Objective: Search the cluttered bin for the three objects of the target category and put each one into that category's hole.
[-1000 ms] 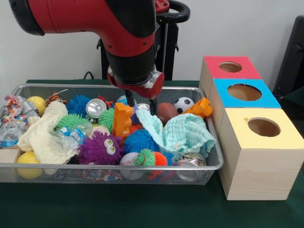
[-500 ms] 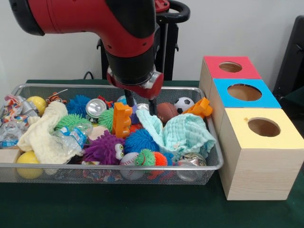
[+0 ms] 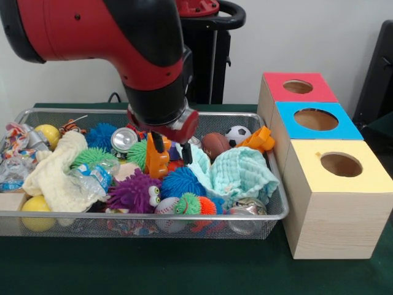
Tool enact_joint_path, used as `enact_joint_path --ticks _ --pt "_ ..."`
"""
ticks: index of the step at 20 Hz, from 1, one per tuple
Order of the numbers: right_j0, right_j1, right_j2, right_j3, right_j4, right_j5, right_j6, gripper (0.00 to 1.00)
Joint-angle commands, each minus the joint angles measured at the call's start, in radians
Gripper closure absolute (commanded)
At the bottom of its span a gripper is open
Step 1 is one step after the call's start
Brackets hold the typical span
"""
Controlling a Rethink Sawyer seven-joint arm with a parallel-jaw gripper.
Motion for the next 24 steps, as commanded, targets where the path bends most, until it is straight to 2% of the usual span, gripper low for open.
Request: enact_joint_path --ticks 1,3,9,15,18,24 --pt "-0.059 0.115 -0.029 0.017 -0.047 -0.164 -0.071 0.0" --pt "-0.062 0.132 -0.031 0.021 -0.056 -0.201 -0.07 0.0" --pt "-0.055 0.114 -0.042 0.083 -0.049 -0.261 -0.045 0.0" --pt "-0.027 0.129 -0.061 0.085 -0.048 -0.306 -0.017 0.0" --pt "-0.012 0.126 -0.068 0.111 -0.052 -0.349 0.011 0.0" --pt "0.016 0.126 -0.084 0.093 -0.047 -0.349 0.018 0.0"
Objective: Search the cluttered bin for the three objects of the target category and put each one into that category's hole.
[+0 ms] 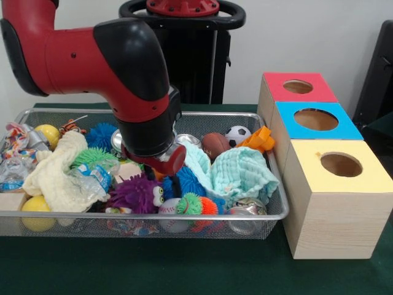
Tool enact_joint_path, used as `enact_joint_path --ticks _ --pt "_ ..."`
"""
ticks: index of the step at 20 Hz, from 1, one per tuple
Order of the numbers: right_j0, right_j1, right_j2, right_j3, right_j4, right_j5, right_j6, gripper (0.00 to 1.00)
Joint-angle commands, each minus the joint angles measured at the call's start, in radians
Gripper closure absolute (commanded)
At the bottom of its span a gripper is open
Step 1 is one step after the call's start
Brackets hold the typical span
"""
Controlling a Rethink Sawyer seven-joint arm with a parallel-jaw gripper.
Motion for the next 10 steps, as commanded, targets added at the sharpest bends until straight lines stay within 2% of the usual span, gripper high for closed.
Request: enact_joint_path --ticks 1,7,10 --pt "0.034 0.04 -0.033 0.047 -0.041 -0.076 0.002 0.0" --pt "0.052 0.036 -0.053 0.046 -0.028 -0.073 0.024 0.0" --pt "0.032 0.044 -0.049 0.053 0.023 -0.038 0.037 0.0"
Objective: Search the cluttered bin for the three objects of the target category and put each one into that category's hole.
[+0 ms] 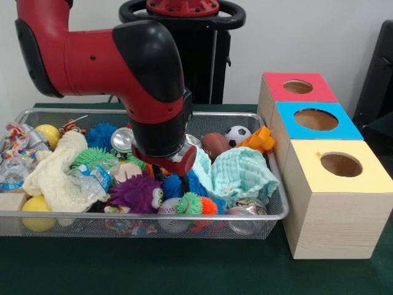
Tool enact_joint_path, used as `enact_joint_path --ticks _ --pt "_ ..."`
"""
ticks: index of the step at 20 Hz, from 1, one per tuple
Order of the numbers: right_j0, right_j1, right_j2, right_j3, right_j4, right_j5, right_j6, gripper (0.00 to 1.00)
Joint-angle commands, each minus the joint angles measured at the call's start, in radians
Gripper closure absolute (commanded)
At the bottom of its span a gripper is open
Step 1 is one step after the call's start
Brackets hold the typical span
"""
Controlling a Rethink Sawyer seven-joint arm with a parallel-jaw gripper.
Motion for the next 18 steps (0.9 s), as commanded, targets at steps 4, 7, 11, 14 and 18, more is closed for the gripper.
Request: enact_joint_path --ticks 4,7,11,14,18 --pt "-0.032 0.046 -0.01 0.059 0.061 -0.002 0.025 0.0" --pt "-0.034 0.039 -0.006 0.063 0.083 0.014 0.022 0.0" --pt "-0.033 0.037 -0.006 0.061 0.091 0.01 0.009 0.0" --pt "-0.033 0.023 -0.008 0.094 0.082 -0.03 0.007 0.0" --pt "-0.028 0.003 -0.016 0.125 0.051 -0.072 -0.003 0.0"
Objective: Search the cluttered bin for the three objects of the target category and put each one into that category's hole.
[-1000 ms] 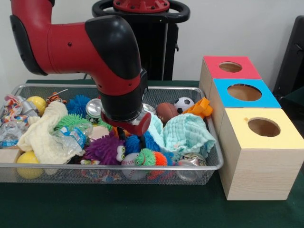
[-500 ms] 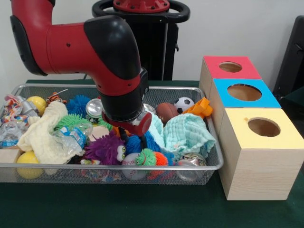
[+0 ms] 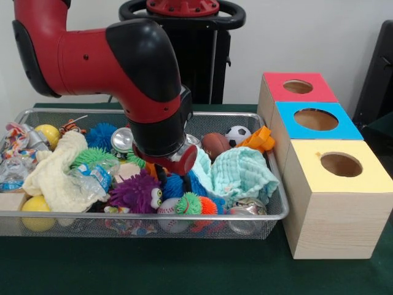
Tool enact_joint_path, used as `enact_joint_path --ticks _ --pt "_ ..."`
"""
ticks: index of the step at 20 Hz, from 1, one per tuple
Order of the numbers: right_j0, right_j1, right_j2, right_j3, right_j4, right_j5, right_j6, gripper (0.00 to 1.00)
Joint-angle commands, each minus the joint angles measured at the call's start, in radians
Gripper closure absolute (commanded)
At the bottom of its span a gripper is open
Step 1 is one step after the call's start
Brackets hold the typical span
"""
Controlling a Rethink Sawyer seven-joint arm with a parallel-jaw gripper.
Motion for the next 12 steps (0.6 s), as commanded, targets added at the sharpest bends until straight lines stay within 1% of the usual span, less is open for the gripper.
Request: enact_joint_path --ticks 1,2,4,6,8,10,12 --pt "-0.023 0.008 -0.013 0.121 -0.014 -0.086 -0.002 0.0" --pt "-0.025 0.014 -0.013 0.123 -0.019 -0.102 -0.001 0.0" --pt "-0.015 0.074 -0.028 0.097 -0.039 -0.163 0.021 0.0" --pt "0.009 0.181 -0.047 -0.01 -0.059 -0.2 0.027 0.0" --pt "0.044 0.254 -0.075 -0.087 -0.089 -0.255 0.04 0.0" --pt "0.076 0.297 -0.107 -0.136 -0.113 -0.3 0.052 0.0" --pt "0.082 0.336 -0.118 -0.167 -0.109 -0.339 0.051 0.0"
